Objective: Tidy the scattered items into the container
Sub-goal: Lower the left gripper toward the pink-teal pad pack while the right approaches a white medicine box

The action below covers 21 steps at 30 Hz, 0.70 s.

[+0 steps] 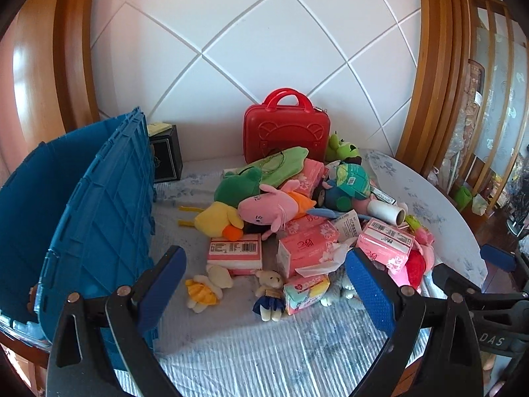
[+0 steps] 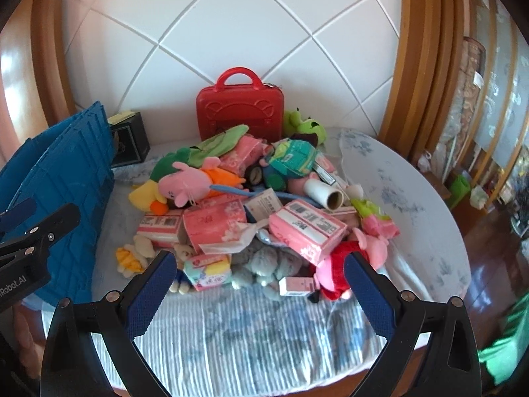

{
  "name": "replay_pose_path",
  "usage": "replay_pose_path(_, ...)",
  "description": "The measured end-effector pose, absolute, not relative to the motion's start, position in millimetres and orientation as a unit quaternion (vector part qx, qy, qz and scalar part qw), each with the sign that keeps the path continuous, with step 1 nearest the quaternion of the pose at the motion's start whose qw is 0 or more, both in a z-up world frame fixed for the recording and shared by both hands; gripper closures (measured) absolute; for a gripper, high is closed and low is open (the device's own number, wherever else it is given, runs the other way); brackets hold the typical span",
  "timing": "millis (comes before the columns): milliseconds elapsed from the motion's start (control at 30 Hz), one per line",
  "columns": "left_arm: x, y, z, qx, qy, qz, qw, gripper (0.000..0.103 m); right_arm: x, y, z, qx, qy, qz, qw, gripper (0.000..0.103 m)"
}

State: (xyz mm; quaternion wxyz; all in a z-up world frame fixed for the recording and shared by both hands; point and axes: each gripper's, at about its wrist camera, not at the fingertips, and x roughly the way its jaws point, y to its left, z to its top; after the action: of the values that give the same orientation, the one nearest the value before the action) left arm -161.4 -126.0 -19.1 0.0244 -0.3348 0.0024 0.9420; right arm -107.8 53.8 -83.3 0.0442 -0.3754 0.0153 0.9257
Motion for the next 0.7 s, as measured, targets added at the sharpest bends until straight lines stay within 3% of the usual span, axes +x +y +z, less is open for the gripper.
replay_pose_path(300, -186, -97, -81, -0.392, 0.021, 0.919, 0.034, 0.005, -123, 111, -143, -0.437, 0.039, 0.896, 0.068, 0.000)
replay_pose_path(700, -228, -37, -177, -0.465, -0.012, 0.885, -0.011, 0.010, -173, 174, -221, -0.509, 0.024, 0.860, -0.020, 0.000)
